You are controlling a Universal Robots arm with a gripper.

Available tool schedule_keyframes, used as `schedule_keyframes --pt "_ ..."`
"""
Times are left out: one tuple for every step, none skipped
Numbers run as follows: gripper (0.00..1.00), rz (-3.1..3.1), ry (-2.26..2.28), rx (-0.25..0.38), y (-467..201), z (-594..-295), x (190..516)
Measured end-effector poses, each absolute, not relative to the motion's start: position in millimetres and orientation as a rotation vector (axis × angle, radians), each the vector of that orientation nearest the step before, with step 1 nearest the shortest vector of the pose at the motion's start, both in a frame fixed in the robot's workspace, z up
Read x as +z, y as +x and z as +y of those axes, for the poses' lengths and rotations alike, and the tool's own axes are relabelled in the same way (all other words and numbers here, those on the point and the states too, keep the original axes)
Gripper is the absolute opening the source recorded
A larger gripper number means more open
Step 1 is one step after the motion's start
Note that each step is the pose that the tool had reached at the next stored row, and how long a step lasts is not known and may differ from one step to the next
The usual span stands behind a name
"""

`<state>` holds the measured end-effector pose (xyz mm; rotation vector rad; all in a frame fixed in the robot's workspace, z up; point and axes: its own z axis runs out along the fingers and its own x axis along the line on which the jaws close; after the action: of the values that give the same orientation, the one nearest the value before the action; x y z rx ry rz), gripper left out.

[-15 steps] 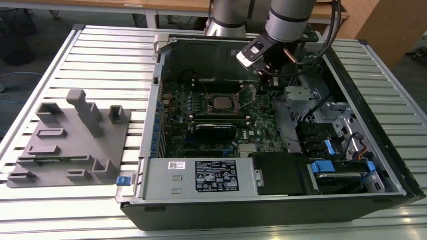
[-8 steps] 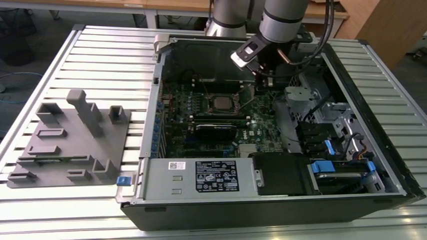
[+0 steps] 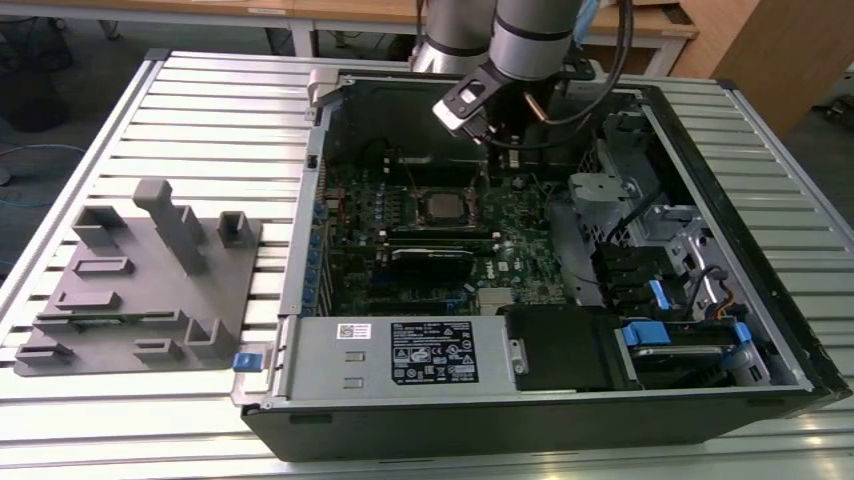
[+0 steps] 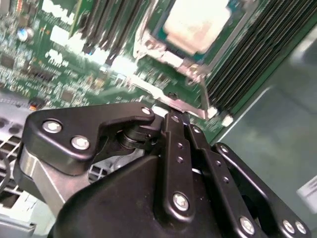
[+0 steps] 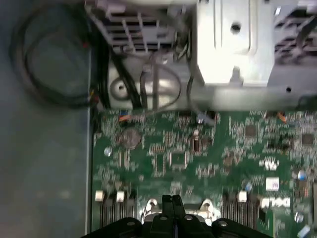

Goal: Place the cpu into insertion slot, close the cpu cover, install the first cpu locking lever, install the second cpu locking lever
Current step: 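Close the cpu cover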

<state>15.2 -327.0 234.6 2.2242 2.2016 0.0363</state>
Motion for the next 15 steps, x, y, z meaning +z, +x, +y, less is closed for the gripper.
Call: schedule_keyframes --pt "0.11 2.201 2.223 0.036 11.4 -325.9 234.4" --pt "0.11 2.2 2.222 0.035 7.2 -324.7 234.2" --pt "0.11 2.199 2.221 0.034 3.3 -323.6 233.9" --pt "0.11 2.198 2.22 0.034 -0.7 -322.6 233.7" --pt "0.11 2.197 2.219 0.033 -4.5 -321.5 233.4" --pt "0.11 2.196 2.219 0.032 -8.6 -320.6 233.1" --pt "0.11 2.195 2.218 0.032 -12.3 -319.8 232.9" --pt "0.11 2.195 2.217 0.031 -15.0 -319.3 232.7" --pt "0.11 2.195 2.217 0.031 -15.6 -319.3 232.7" --pt "0.11 2.195 2.217 0.031 -15.6 -319.3 232.7" --pt "0.11 2.195 2.217 0.031 -15.6 -319.3 232.6" --pt "0.11 2.195 2.217 0.031 -15.6 -319.3 232.7" --pt "0.11 2.195 2.217 0.031 -15.6 -319.3 232.7" --pt "0.11 2.195 2.217 0.031 -15.6 -319.2 232.7" --pt "0.11 2.196 2.218 0.029 -15.6 -319.2 232.5"
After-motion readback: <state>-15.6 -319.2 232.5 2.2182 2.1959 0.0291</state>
